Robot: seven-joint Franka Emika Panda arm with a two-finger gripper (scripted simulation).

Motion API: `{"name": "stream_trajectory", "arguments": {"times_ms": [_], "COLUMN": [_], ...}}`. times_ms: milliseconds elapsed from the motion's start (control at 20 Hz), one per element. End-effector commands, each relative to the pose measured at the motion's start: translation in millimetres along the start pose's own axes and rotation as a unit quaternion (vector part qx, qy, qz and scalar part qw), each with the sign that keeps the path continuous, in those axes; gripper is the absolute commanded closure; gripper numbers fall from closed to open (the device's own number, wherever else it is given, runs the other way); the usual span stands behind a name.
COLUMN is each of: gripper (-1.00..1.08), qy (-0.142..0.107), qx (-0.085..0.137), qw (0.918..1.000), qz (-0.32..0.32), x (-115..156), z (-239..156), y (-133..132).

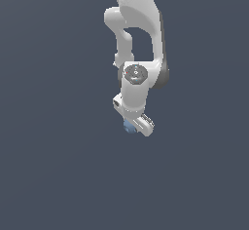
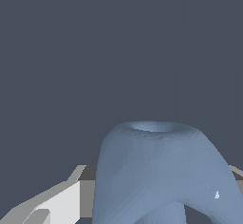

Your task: Pick up the object and move it to a goal position.

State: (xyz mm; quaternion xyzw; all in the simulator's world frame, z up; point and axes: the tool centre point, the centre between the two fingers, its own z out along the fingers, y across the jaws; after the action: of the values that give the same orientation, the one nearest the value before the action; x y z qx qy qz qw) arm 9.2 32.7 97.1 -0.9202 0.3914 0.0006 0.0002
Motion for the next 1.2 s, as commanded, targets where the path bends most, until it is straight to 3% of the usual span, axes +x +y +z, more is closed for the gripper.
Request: {"name": "stream_trajectory", "arguments": {"times_ms": [0,1150], "gripper": [1.08,1.08], "qy": [0.000,0.001], "qx": [0.000,0.000], "qw": [1.0000,1.0000], "qz": [0.000,0.000], "x": [-12,-117], "z": [-15,-152], "y": [8,75]}}
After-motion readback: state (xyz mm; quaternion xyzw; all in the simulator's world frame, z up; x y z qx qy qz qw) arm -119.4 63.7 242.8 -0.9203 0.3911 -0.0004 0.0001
